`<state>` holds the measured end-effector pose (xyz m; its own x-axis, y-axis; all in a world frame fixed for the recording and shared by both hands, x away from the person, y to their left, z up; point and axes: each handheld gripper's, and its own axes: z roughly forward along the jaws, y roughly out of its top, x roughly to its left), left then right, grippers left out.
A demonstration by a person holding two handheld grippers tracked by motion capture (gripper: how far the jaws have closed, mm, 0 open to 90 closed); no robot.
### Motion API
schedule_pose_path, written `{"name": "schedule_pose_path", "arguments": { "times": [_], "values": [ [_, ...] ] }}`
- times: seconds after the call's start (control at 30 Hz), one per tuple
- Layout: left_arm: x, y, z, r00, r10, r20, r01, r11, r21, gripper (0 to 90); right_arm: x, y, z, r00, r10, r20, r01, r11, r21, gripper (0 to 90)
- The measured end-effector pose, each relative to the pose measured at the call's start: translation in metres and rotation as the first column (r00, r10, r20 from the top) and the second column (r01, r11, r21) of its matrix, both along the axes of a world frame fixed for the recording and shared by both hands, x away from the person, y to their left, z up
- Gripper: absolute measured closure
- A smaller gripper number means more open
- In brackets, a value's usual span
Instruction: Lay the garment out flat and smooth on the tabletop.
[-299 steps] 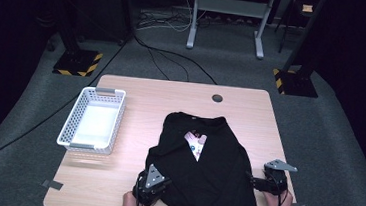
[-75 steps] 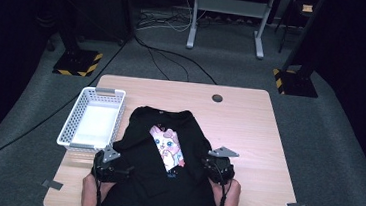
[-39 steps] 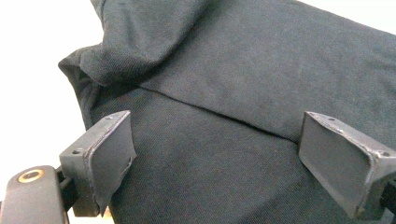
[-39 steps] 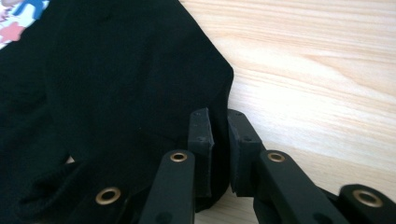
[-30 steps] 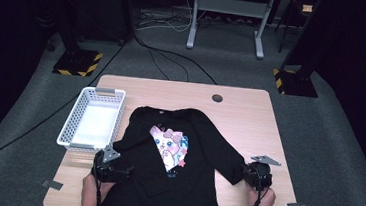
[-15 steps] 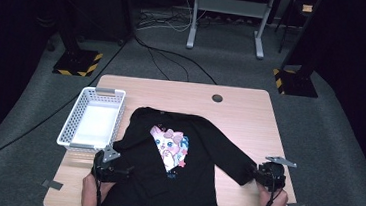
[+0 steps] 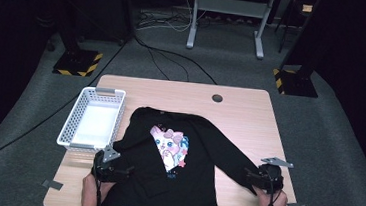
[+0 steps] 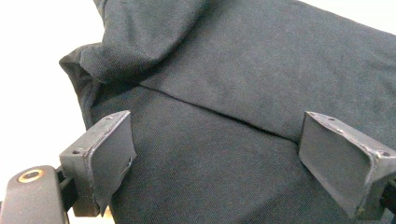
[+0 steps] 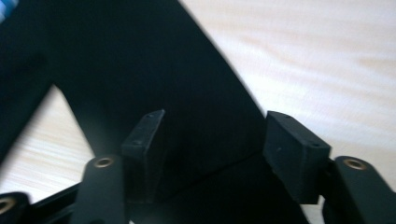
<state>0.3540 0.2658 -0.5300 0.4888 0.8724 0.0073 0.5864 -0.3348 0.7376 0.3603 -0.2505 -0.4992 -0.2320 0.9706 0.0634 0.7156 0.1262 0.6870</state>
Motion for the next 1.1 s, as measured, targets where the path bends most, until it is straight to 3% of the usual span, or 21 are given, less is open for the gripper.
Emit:
{"name": "schedule_pose_path", "arguments": {
  "times": [0.07,0.27,0.43,0.5,0.6,0.67,0.7,0.83,0.9,0.97,1.1],
  "values": [
    [0.000,0.000,0.000,1.0000,0.000,0.000,0.000,1.0000,0.000,11.0,0.002,0.003,-0.009,0.9997,-0.005,-0.022,0.004,0.9991,-0.042,36.9],
    [0.000,0.000,0.000,1.0000,0.000,0.000,0.000,1.0000,0.000,11.0,0.008,-0.001,-0.015,0.9984,-0.056,0.008,0.057,0.9939,-0.095,34.0],
    [0.000,0.000,0.000,1.0000,0.000,0.001,0.000,1.0000,0.000,11.0,0.020,-0.019,-0.016,0.9902,-0.139,0.014,0.140,0.9877,-0.070,30.9],
    [0.000,0.000,0.000,1.0000,0.001,0.001,-0.001,1.0000,0.000,11.0,0.025,-0.024,-0.015,0.9858,-0.166,0.029,0.168,0.9792,-0.114,30.5],
    [0.000,0.000,0.000,1.0000,0.001,0.002,-0.001,1.0000,0.002,11.0,0.033,-0.027,-0.010,0.9710,-0.237,0.033,0.238,0.9392,-0.248,30.3],
    [0.000,0.000,0.000,1.0000,0.001,0.003,-0.001,1.0000,0.002,11.0,0.035,-0.029,-0.005,0.9670,-0.254,0.027,0.253,0.9407,-0.226,30.3],
    [0.000,0.000,0.000,1.0000,0.002,0.002,-0.002,1.0000,0.002,11.0,0.033,-0.028,-0.002,0.9674,-0.250,0.043,0.253,0.9470,-0.198,30.3],
    [0.000,0.000,0.000,1.0000,0.002,0.002,-0.002,1.0000,0.001,11.0,0.023,-0.010,0.002,0.9889,-0.136,0.060,0.143,0.9821,-0.123,28.1],
    [0.000,0.000,0.000,1.0000,0.002,0.001,-0.002,1.0000,0.001,11.0,0.019,0.004,0.000,0.9963,-0.074,0.044,0.076,0.9961,-0.046,26.1],
    [0.000,0.000,0.000,1.0000,0.002,0.001,-0.002,1.0000,0.001,11.0,0.017,0.016,-0.001,0.9990,-0.021,0.039,0.020,0.9993,0.031,25.7],
    [0.000,0.000,0.000,1.0000,0.001,0.002,-0.001,1.0000,0.001,11.0,0.017,0.048,-0.002,0.9961,0.081,0.036,-0.085,0.9882,0.127,26.0]
  ]
}}
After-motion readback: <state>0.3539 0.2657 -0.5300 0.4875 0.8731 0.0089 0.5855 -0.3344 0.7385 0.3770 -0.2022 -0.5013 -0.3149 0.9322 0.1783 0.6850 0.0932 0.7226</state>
